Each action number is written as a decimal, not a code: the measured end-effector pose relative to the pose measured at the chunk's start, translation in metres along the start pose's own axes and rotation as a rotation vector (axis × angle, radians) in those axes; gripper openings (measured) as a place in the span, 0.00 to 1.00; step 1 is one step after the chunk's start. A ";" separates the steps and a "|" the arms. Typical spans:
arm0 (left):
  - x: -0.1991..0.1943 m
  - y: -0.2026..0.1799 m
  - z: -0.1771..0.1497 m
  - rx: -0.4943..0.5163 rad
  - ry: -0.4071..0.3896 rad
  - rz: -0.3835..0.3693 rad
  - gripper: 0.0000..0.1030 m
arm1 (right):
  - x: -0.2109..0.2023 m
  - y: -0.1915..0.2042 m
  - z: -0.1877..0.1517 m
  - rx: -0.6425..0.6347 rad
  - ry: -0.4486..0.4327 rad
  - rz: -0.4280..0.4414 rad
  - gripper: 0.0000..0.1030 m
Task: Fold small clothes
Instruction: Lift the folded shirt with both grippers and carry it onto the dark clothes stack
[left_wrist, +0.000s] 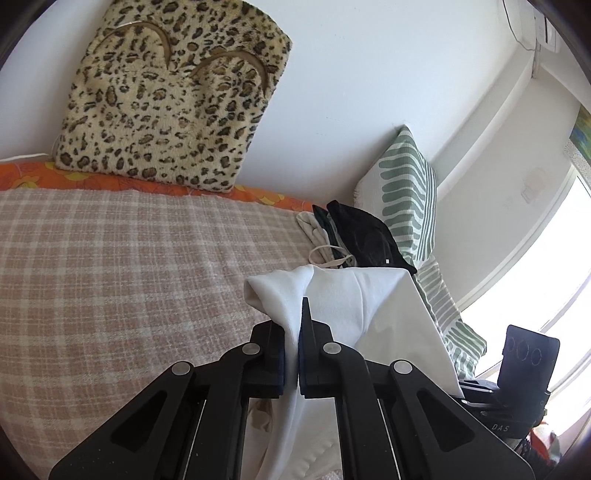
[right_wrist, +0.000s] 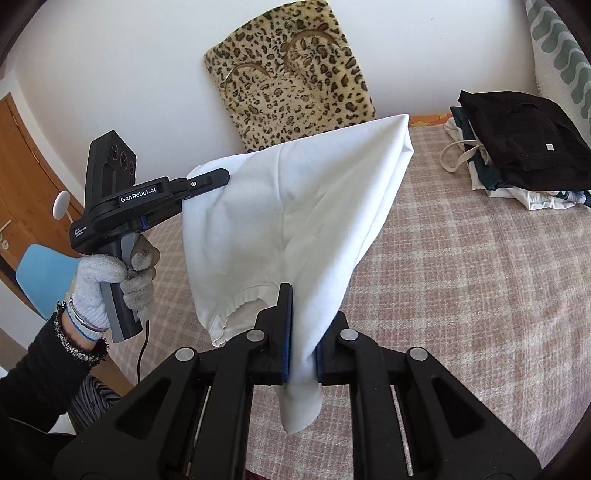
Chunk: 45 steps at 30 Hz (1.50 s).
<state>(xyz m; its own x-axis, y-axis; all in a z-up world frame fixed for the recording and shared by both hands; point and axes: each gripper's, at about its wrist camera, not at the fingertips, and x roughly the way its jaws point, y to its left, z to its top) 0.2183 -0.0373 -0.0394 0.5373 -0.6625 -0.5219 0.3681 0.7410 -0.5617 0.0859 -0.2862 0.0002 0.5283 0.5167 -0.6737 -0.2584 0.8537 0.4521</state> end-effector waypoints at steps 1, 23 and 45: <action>0.005 -0.007 0.002 0.009 0.002 -0.004 0.03 | -0.006 -0.006 0.000 0.007 -0.009 -0.005 0.10; 0.141 -0.142 0.066 0.143 0.035 -0.110 0.03 | -0.103 -0.145 0.077 0.045 -0.104 -0.162 0.10; 0.263 -0.202 0.131 0.243 0.045 -0.092 0.03 | -0.109 -0.291 0.164 0.067 -0.170 -0.206 0.10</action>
<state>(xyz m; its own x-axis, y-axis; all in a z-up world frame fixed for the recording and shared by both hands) 0.3847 -0.3469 0.0201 0.4608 -0.7285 -0.5069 0.5884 0.6784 -0.4400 0.2360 -0.6017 0.0375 0.6935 0.3097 -0.6505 -0.0804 0.9305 0.3573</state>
